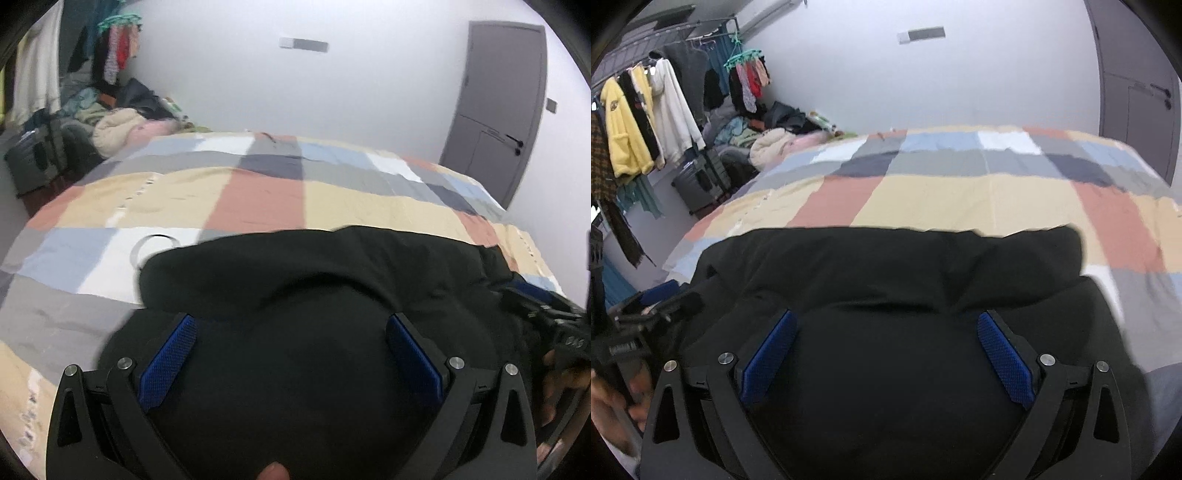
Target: Fold large clothes
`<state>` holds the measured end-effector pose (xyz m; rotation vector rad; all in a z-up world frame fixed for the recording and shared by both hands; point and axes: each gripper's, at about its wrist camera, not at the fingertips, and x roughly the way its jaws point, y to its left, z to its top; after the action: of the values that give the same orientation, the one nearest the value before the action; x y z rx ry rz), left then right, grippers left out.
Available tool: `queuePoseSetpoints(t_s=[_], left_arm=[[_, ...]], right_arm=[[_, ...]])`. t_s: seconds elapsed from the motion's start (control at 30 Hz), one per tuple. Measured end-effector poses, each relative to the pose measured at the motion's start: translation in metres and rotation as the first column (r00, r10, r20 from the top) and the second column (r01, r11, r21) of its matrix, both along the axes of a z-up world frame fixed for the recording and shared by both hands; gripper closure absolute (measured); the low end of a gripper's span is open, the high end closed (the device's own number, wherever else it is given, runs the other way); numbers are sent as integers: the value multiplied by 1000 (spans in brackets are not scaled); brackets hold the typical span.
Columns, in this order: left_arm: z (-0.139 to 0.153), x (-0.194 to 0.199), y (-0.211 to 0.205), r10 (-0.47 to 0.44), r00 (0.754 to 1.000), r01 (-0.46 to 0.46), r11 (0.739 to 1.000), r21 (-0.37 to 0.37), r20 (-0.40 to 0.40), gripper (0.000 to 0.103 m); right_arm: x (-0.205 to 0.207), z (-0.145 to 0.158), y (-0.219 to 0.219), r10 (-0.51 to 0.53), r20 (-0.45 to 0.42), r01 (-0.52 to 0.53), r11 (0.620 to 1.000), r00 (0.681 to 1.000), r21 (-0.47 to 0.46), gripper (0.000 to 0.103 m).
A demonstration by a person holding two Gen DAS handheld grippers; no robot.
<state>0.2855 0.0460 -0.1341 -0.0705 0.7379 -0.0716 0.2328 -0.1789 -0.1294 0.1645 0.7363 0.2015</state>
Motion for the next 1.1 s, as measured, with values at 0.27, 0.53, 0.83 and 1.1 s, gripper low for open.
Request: queuePoseSetpoints(t_s=[0.27,0.53,0.83,1.1], left_arm=[[-12,1,41,123,991,-118,988,101,-51,0],[-33,0,35,120,989,-107,982,154,-80,0],[-47,2,37,107,988,-96,991,98,-114,0],[-51,-2,40,102,989,-97,994,53,-107,0]], right_arm=[[-14,-15,-38,-48,-45,47,998,998,-30,4],[-18,-36,-38,-36,-57,33,998,998,-52,1],[-19,-51,-32,-31,-35,29,998,999,-64,0],[-25,-56,-34,-33,-11,32,998,999,-57,0]])
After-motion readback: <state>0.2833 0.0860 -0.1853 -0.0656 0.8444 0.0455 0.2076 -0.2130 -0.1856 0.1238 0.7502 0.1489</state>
